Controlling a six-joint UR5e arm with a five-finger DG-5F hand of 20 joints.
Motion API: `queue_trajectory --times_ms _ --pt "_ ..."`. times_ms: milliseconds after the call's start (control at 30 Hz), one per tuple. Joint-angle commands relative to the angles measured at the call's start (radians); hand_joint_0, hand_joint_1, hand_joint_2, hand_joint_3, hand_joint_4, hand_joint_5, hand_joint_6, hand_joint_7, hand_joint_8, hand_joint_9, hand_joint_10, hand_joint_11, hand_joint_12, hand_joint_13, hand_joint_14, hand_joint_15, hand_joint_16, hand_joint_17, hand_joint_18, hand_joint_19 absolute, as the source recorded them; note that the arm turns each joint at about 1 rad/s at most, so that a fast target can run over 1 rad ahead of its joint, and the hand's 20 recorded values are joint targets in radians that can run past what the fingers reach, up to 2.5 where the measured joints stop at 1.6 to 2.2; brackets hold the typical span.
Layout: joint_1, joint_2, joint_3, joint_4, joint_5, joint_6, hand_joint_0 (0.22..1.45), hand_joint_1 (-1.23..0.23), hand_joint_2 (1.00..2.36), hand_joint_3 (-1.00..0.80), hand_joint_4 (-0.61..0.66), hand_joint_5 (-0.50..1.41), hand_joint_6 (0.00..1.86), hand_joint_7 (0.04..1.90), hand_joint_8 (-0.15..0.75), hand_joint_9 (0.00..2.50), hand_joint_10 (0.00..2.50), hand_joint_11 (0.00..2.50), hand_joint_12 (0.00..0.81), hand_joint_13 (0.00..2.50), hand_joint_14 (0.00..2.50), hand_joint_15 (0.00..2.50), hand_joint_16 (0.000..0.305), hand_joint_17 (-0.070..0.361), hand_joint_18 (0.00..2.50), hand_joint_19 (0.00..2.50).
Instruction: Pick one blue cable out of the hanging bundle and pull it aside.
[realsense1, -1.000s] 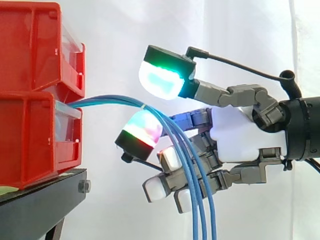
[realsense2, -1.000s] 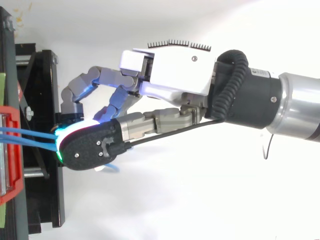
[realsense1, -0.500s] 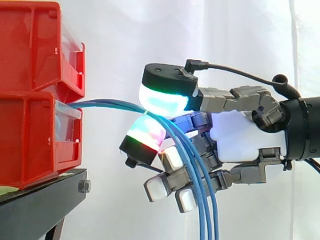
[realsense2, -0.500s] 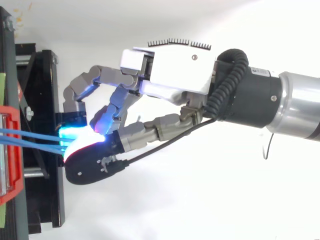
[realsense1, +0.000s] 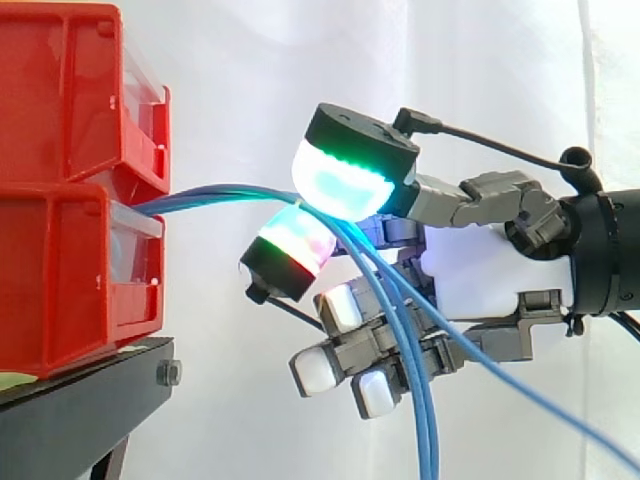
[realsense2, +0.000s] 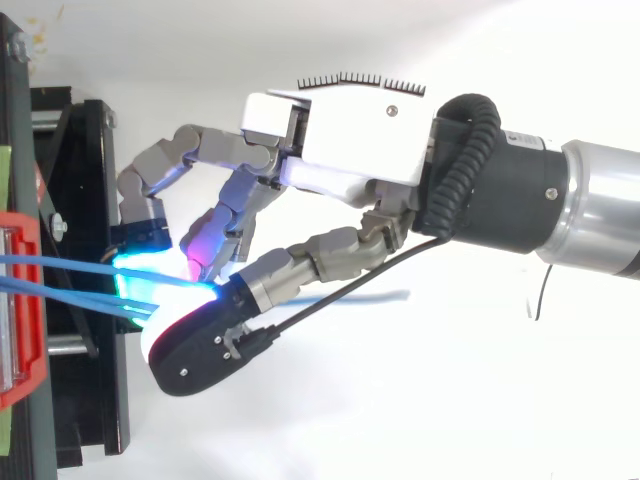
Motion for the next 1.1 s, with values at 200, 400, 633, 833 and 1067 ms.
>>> queue_trajectory --times_ms 200,400,633,833,1067 --pt "-0.002 0.000 -0.001 -0.003 -0.002 0.001 0.69 -1.07 1.00 -0.50 -0.15 -0.11 0.93 1.00 0.240 1.18 0.02 0.54 0.300 0.94 0.02 0.59 0.037 0.083 0.92 0.68" --pt "-0.002 0.000 0.000 -0.003 -0.002 0.001 0.61 -1.12 1.00 -0.50 -0.05 -0.13 0.93 0.99 0.247 1.14 0.01 0.55 0.311 0.94 0.02 0.61 0.039 0.087 0.92 0.70" --pt "-0.002 0.000 0.000 -0.003 -0.002 0.002 0.42 -0.87 1.00 -0.50 0.03 -0.11 0.92 0.98 0.307 1.18 0.01 0.55 0.385 0.97 0.02 0.61 0.054 0.121 1.00 0.69" --pt "-0.002 0.000 0.000 -0.003 -0.002 0.002 0.39 -0.64 1.00 -0.50 0.05 -0.10 0.90 1.03 0.365 1.23 0.01 0.54 0.421 0.99 0.02 0.61 0.060 0.135 1.03 0.71" --pt "-0.002 0.000 0.000 -0.004 -0.002 0.002 0.51 -0.61 1.00 -0.50 0.05 -0.10 0.89 1.11 0.326 1.22 0.02 0.55 0.378 0.97 0.02 0.63 0.050 0.113 0.97 0.76"
